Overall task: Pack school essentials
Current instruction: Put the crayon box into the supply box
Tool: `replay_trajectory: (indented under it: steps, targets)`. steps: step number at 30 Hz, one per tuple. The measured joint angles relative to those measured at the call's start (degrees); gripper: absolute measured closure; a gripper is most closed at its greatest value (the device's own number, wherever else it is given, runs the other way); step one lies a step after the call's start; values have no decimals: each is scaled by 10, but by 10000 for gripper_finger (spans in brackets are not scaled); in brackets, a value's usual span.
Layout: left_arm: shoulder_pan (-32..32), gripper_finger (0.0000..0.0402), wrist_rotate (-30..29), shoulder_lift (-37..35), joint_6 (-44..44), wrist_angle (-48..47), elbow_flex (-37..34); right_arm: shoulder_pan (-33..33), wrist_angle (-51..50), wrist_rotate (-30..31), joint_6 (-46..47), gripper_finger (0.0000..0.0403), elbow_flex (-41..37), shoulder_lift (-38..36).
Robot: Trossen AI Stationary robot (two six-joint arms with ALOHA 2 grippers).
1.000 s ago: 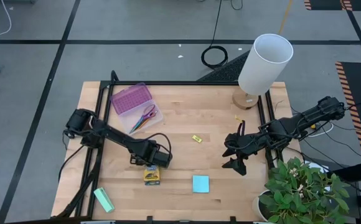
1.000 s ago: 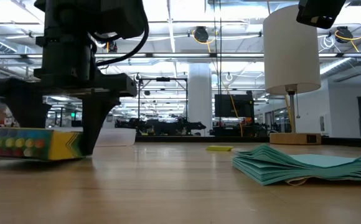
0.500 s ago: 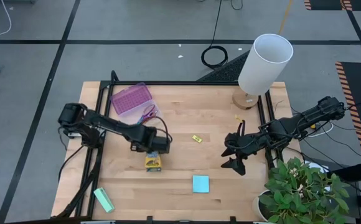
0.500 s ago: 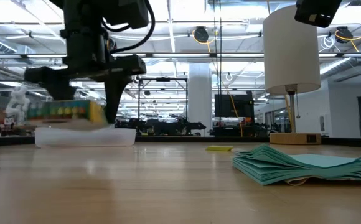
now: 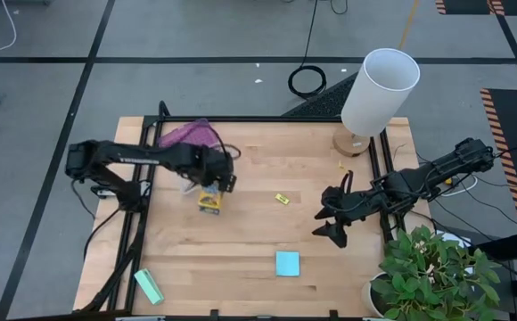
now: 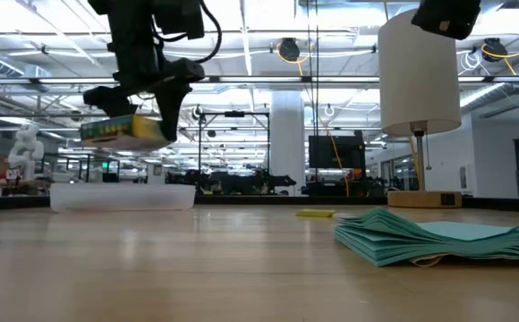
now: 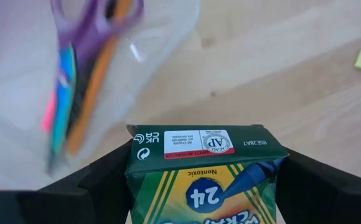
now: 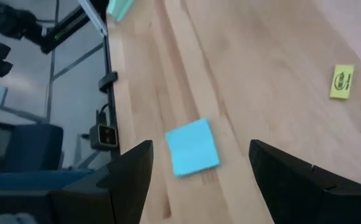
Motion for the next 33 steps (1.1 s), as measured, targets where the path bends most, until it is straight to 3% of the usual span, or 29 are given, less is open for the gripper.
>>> replay_trajectory:
  steps: [12,20,25,33]
  targets:
    - [165,89,41,-45,349,-35,1,-39,34,61,71,145,0,2]
    - [237,89,41,-43,569,-26,0,-66,54,88,107,145,0,2]
    - [263,89,42,-43,641,-7,0,-78,60,110,128,145,0,1]
    - [281,89,67,-43,684,41,-33,-83,69,129,143,145,0,1]
